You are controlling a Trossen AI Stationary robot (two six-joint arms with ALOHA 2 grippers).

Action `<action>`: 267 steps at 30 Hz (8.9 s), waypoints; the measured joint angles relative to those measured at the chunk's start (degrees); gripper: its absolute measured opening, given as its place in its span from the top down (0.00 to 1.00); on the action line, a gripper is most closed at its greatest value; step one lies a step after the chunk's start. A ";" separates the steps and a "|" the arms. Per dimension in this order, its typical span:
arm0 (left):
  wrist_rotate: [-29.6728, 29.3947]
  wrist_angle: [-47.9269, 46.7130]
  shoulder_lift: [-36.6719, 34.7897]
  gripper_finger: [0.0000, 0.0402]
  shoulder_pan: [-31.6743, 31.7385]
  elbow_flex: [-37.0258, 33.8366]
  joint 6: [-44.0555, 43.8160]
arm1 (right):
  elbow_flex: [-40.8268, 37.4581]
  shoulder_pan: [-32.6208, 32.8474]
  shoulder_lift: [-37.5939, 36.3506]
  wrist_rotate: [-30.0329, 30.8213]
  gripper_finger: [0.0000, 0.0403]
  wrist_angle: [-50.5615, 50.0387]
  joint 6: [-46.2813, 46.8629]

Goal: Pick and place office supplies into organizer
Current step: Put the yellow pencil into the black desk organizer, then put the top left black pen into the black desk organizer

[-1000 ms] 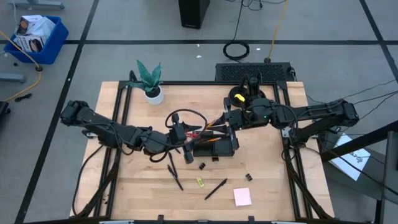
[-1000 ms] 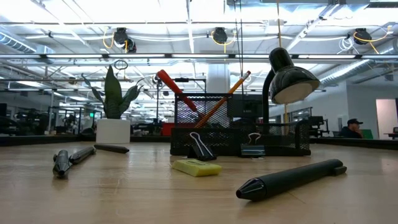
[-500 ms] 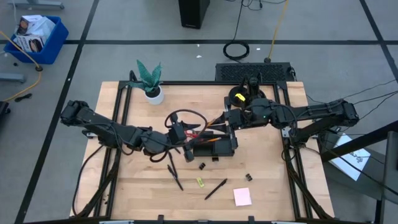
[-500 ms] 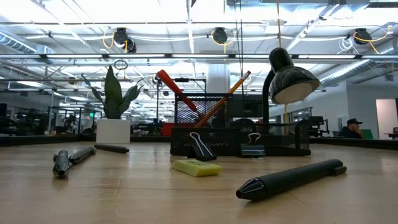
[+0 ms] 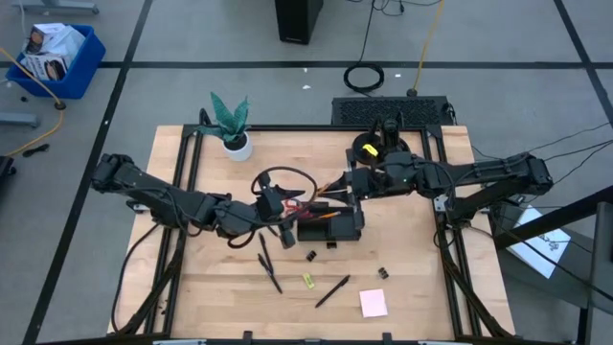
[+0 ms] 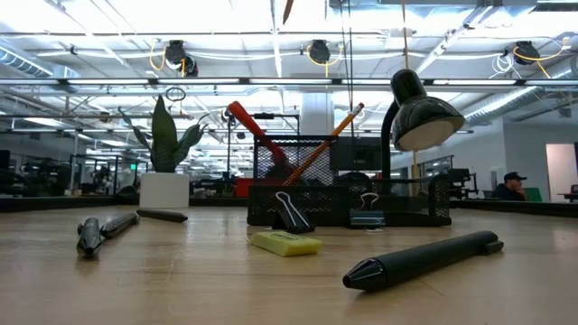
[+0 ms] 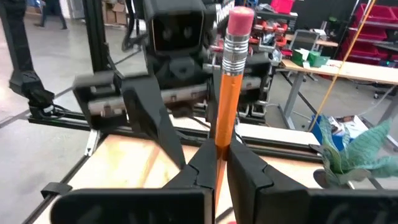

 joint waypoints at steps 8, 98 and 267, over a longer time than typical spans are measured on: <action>0.02 -4.72 -3.16 0.55 -0.13 0.02 -2.40 | 0.00 -0.61 -0.01 -0.03 0.97 -3.48 0.09; -4.37 -24.26 -4.02 0.55 2.54 0.02 -14.86 | -18.36 -2.20 1.05 1.11 0.97 5.27 -5.27; -2.36 -24.00 -3.99 0.55 2.34 0.00 -17.26 | -25.49 -7.12 11.89 -6.54 0.78 18.06 3.18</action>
